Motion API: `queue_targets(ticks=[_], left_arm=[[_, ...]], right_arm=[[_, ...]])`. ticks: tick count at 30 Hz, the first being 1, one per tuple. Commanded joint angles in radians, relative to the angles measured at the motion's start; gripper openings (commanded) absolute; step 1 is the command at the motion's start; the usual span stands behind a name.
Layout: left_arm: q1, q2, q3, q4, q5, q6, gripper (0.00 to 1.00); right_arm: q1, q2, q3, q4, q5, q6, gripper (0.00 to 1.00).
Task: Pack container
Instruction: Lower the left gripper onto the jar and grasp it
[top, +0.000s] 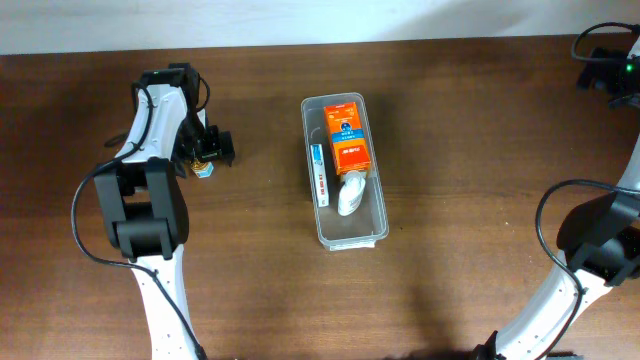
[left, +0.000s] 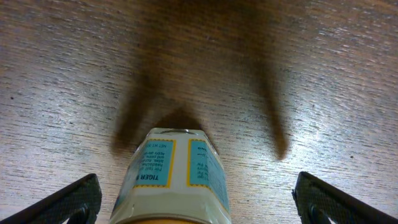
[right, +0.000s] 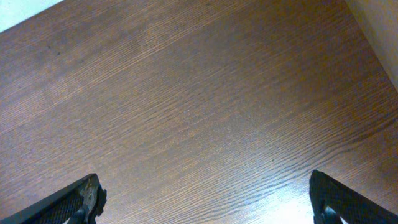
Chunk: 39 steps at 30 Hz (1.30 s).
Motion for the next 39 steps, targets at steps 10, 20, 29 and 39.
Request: queue_targets(ticks=[10, 20, 29, 39], left_arm=[[0.003, 0.006, -0.002, 0.000, -0.002, 0.010, 0.77], [0.003, 0.006, -0.002, 0.000, -0.003, 0.010, 0.66], [0.003, 0.006, -0.002, 0.002, -0.003, 0.010, 0.61], [0.003, 0.006, -0.002, 0.014, -0.004, 0.010, 0.56]], right_arm=[[0.001, 0.003, 0.019, 0.002, 0.005, 0.005, 0.98], [0.001, 0.003, 0.019, 0.002, 0.005, 0.005, 0.98], [0.001, 0.003, 0.019, 0.002, 0.005, 0.005, 0.98], [0.001, 0.003, 0.019, 0.003, 0.005, 0.005, 0.98]])
